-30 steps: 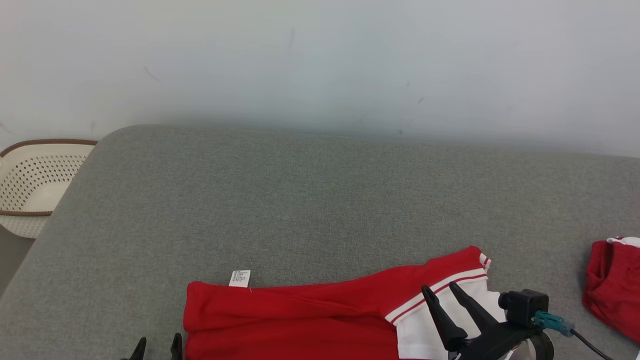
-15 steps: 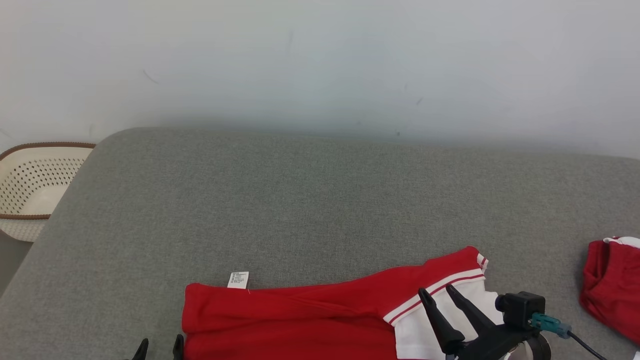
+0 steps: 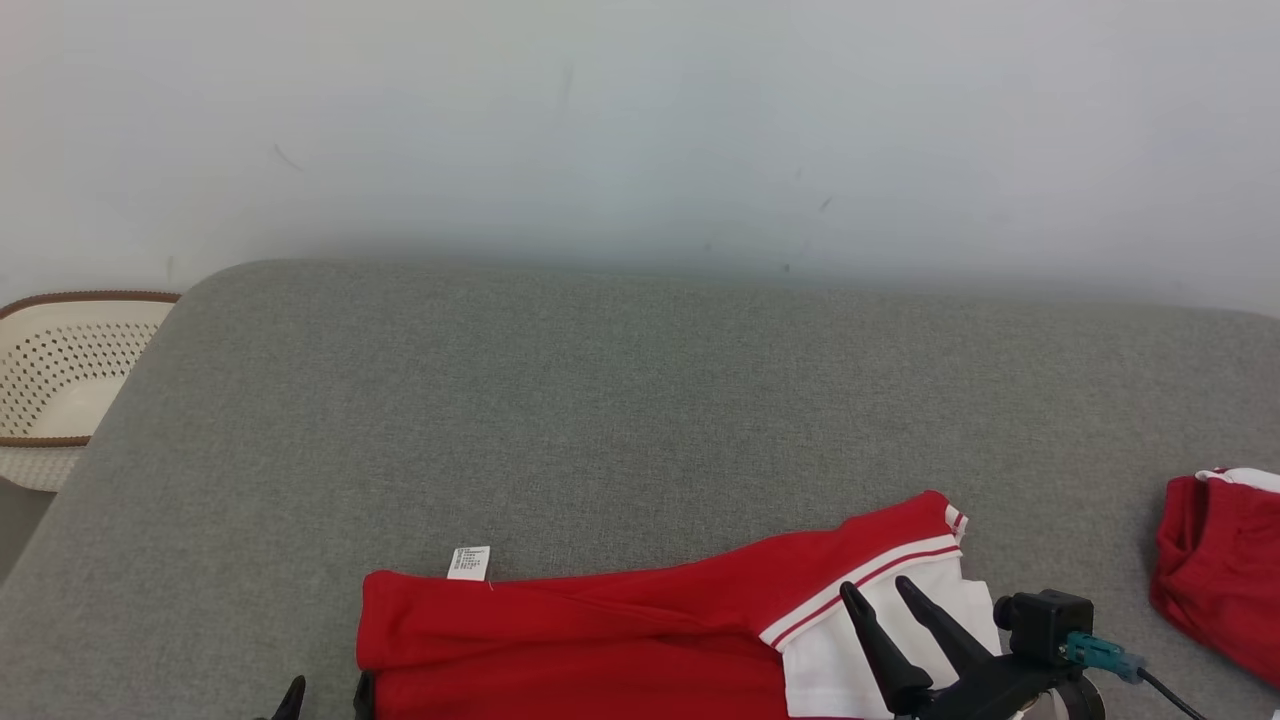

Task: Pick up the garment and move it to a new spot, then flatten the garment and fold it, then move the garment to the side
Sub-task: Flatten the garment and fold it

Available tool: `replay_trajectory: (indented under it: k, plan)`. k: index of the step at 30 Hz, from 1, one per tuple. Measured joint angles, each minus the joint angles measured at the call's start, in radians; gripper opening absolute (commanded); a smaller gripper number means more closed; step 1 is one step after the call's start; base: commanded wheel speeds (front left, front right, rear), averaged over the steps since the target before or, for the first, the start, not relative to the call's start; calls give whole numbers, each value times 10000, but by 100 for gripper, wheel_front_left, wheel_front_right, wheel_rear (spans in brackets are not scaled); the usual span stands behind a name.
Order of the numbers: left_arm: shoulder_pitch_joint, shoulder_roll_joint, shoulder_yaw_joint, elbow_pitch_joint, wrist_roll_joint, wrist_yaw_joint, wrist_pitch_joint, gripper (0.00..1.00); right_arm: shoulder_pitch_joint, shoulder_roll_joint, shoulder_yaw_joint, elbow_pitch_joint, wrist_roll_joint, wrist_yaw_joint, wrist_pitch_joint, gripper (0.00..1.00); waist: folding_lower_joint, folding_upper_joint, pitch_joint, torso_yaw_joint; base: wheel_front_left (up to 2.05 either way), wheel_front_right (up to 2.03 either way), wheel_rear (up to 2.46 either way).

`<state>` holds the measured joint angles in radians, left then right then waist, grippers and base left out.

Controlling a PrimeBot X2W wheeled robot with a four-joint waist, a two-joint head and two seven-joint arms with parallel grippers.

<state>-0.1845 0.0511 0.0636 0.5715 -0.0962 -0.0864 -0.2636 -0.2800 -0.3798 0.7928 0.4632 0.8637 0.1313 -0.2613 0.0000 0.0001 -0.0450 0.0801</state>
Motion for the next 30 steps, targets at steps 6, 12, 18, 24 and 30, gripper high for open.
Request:
replay_trajectory:
  k: [6,12,18,24,30]
  plan:
    - [2,0,-23,-13,-42,2,0,100,0,17,-94,19,-8,0,-2,100,0,-1,2,-57,0,0,0]
    - [2,0,-35,-13,-105,6,0,100,39,50,-422,169,-142,0,0,100,0,0,10,-107,0,0,0]
    - [2,-2,-86,-17,-169,6,0,100,186,88,-905,665,-307,0,0,100,0,0,45,-106,0,0,0]
    - [0,-2,-111,-19,-176,15,0,100,254,117,-1306,984,-493,0,0,100,1,0,113,-78,0,0,0]
    - [0,-2,-128,-25,-178,13,0,100,307,119,-1962,1475,-631,0,-2,100,1,0,160,-53,0,0,0]
